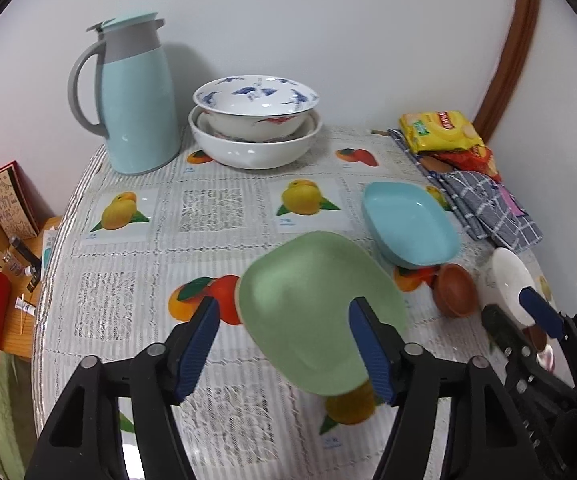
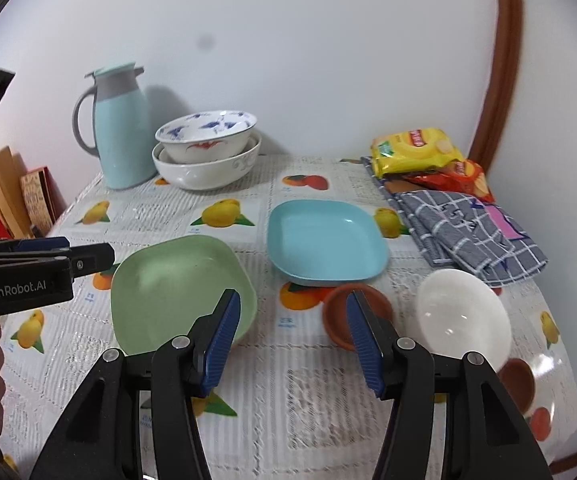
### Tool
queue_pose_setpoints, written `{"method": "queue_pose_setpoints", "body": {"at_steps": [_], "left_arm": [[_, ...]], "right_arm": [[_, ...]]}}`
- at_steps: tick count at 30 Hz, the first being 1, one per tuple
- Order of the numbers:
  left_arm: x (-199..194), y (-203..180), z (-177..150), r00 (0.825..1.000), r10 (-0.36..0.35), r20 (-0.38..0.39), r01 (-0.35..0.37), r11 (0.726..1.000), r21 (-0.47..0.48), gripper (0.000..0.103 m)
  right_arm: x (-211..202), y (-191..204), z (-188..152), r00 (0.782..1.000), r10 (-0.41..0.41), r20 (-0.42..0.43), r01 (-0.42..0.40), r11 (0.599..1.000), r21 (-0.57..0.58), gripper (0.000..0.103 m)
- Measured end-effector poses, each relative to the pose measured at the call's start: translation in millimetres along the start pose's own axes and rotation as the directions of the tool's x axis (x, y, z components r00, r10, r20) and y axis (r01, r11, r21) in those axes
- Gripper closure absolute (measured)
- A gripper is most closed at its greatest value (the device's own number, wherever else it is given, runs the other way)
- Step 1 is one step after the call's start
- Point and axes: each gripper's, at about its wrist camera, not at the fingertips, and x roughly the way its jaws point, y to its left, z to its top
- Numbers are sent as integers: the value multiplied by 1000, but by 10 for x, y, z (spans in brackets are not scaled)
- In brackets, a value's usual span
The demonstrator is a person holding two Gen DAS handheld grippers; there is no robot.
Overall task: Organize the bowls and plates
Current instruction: 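Withdraw both tools from the green plate and move toward the light blue plate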
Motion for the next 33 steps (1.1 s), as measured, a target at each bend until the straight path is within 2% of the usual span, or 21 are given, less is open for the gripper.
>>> {"method": "queue_pose_setpoints", "body": {"at_steps": [5,7,13,21,28,33], "left_arm": [[-141,-173,-23,1000,16,9,-16,999,27,30],[-187,-234,-24,1000,26,9,-26,999,29,30],[-336,-385,-42,999,27,29,-28,999,33,27],[-482,-539,-65,998,39,50,-41,998,44,26],[-635,-593,-114,994,36,103,-39,999,34,26],[-702,-662,-160,990,61,127,-70,995,67,26]], "right_arm": [[-209,-221,27,1000,-22,-2,22,999,38,47],[-265,-290,35,1000,-25,-2,25,998,50,37],[-447,-489,4,999,-49,18,47,996,73,26],[-585,-645,-18,998,-56,21,55,996,68,20],[-658,-701,-87,998,-50,37,48,997,52,20],[-730,-763,-140,999,6,53,-9,997,70,20]]}}
